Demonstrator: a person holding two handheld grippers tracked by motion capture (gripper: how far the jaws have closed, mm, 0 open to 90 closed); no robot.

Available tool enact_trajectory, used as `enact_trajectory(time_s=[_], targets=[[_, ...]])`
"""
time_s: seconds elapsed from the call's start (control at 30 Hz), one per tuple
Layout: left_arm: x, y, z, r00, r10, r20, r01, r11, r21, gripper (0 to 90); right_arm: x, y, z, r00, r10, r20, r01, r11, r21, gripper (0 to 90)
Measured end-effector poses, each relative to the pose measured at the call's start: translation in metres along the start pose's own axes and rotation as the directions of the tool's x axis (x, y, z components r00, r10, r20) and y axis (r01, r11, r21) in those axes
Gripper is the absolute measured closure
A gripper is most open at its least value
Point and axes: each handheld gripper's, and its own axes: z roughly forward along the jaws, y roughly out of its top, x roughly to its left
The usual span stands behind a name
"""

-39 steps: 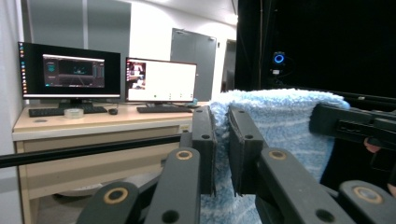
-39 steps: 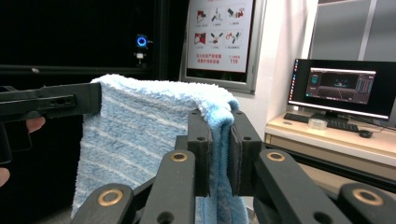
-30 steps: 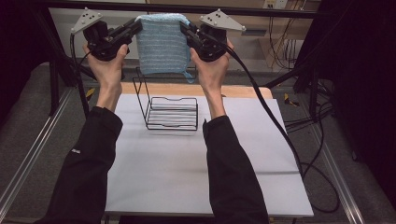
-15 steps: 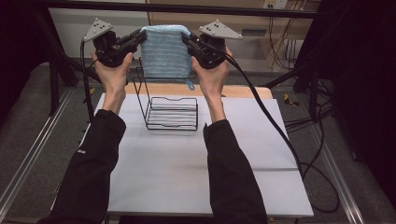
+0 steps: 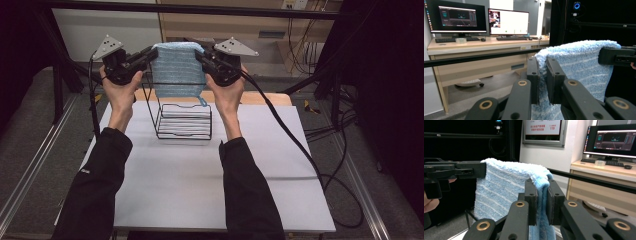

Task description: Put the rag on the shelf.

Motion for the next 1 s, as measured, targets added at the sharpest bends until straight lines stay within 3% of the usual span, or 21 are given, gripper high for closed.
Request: enact_trajectory(time_s=[0.33,0.47,0.67,1.0], targets=[[0.000,-0.018,-0.010,0.9996,-0.003,0.028,0.003,0.9997,0.025,81.8,0.003,-0.017,-0.004,0.9996,-0.001,-0.030,0.002,1.000,0.026,81.3],[-0.003,-0.019,-0.016,0.9994,0.023,0.026,-0.024,0.9991,0.036,81.8,0.006,-0.020,-0.008,0.9988,-0.012,-0.047,0.013,0.999,0.034,81.2],[-0.006,-0.022,-0.023,0.9987,0.014,0.048,-0.016,0.9992,0.035,81.7,0.008,-0.022,-0.015,0.9965,-0.017,-0.082,0.020,0.999,0.043,80.9],[-0.011,-0.026,-0.035,0.9969,0.032,0.072,-0.035,0.9986,0.040,81.7,0.012,-0.026,-0.025,0.9919,-0.035,-0.122,0.043,0.997,0.065,80.4]])
